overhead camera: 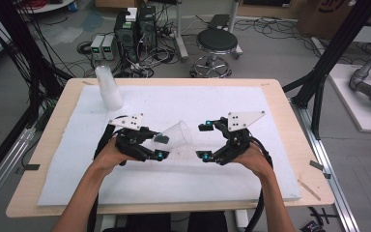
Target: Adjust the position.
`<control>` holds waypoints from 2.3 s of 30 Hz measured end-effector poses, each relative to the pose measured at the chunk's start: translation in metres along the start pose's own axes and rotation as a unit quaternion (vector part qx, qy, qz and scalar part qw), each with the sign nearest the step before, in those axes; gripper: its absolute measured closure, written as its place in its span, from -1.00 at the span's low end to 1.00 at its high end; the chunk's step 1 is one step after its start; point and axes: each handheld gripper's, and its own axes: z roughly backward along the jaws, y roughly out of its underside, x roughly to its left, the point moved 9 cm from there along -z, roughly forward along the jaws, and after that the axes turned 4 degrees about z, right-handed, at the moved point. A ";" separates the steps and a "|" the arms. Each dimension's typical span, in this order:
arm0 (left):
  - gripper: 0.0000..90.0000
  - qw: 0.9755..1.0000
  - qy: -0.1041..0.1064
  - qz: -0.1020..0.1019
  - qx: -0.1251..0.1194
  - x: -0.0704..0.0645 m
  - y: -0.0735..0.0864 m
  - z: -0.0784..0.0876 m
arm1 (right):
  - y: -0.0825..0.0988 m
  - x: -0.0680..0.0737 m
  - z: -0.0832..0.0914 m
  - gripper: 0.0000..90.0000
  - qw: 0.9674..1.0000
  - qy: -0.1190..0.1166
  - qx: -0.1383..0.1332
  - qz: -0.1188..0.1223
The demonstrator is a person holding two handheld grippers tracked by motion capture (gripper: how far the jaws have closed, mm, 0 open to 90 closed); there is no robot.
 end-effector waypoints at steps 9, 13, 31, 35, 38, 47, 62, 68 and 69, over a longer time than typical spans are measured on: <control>-0.08 1.000 0.006 -0.011 -0.015 -0.003 -0.004 0.000 | 0.006 0.002 -0.006 -0.71 1.000 0.000 -0.021 -0.013; -0.08 1.000 0.008 -0.014 -0.019 -0.004 -0.005 -0.003 | 0.008 0.002 -0.008 -0.71 0.999 -0.002 -0.033 -0.016; -0.08 0.999 0.014 -0.031 -0.018 -0.010 -0.005 -0.018 | 0.011 0.005 -0.029 -0.71 0.998 -0.023 -0.047 -0.028; -0.08 0.999 0.015 -0.032 -0.022 -0.010 -0.003 -0.021 | 0.010 0.005 -0.034 -0.71 0.998 -0.027 -0.049 -0.027; -0.08 0.999 0.014 -0.033 -0.023 -0.010 -0.001 -0.023 | 0.008 0.006 -0.036 -0.71 0.998 -0.030 -0.054 -0.027; -0.08 0.999 0.016 -0.034 -0.035 -0.010 0.001 -0.027 | 0.004 0.006 -0.040 -0.71 0.997 -0.038 -0.067 -0.025; -0.08 0.998 0.021 -0.039 -0.034 -0.011 0.003 -0.031 | -0.004 0.007 -0.039 -0.65 0.994 -0.047 -0.098 -0.024; -0.08 0.999 0.022 -0.039 -0.030 -0.011 0.004 -0.032 | -0.005 0.008 -0.040 -0.40 0.993 -0.053 -0.102 -0.019; -0.08 0.999 0.021 -0.039 -0.030 -0.011 0.004 -0.032 | -0.005 0.008 -0.040 -0.37 0.993 -0.052 -0.103 -0.016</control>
